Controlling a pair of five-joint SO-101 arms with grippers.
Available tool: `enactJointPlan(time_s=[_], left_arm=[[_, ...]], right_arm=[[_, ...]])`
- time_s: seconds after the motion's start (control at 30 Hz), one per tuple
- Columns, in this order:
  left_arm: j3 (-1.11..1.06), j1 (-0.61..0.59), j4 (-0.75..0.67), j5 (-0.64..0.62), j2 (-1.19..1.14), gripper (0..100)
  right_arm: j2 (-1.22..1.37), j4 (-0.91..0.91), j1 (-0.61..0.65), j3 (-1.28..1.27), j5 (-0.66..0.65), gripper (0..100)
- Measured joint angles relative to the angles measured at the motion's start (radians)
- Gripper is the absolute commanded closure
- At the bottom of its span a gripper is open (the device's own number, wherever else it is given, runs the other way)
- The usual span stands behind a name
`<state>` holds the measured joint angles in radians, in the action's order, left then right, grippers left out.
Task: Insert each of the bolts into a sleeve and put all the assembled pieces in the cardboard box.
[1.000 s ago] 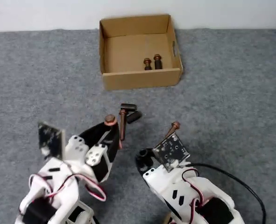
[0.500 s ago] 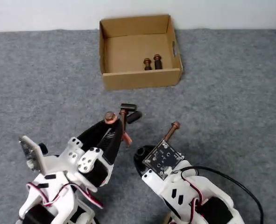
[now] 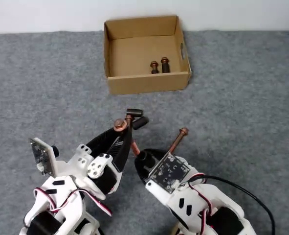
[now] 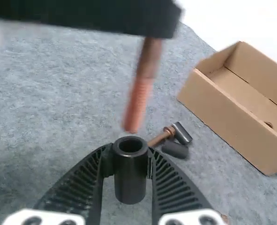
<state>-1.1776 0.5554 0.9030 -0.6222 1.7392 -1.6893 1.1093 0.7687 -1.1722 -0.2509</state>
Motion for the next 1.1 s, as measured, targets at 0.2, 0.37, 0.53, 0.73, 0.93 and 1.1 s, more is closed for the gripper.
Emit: enactJointPlan(time_s=[0.2, 0.37, 0.53, 0.73, 0.93, 1.1], left_arm=[[0.011, 0.068, 0.043, 0.003, 0.005, 100], [-0.023, 0.078, -0.018, 0.002, 0.011, 100], [-0.054, 0.08, -0.095, -0.003, 0.0, 100], [-0.063, 0.02, -0.114, -0.003, 0.0, 100], [-0.107, 0.011, -0.115, -0.003, 0.008, 100], [-0.109, 0.089, -0.114, 0.002, 0.002, 100]], right_arm=[[0.0, 0.0, -0.012, 0.0, 0.0, 99.1], [0.0, 0.0, -0.012, 0.0, -0.003, 99.1], [0.0, 0.0, -0.012, 0.0, -0.003, 99.1], [0.0, 0.0, -0.011, 0.0, -0.003, 99.1], [0.002, 0.0, -0.012, -0.002, -0.003, 99.1], [-0.002, 0.0, -0.012, 0.0, -0.003, 99.1]])
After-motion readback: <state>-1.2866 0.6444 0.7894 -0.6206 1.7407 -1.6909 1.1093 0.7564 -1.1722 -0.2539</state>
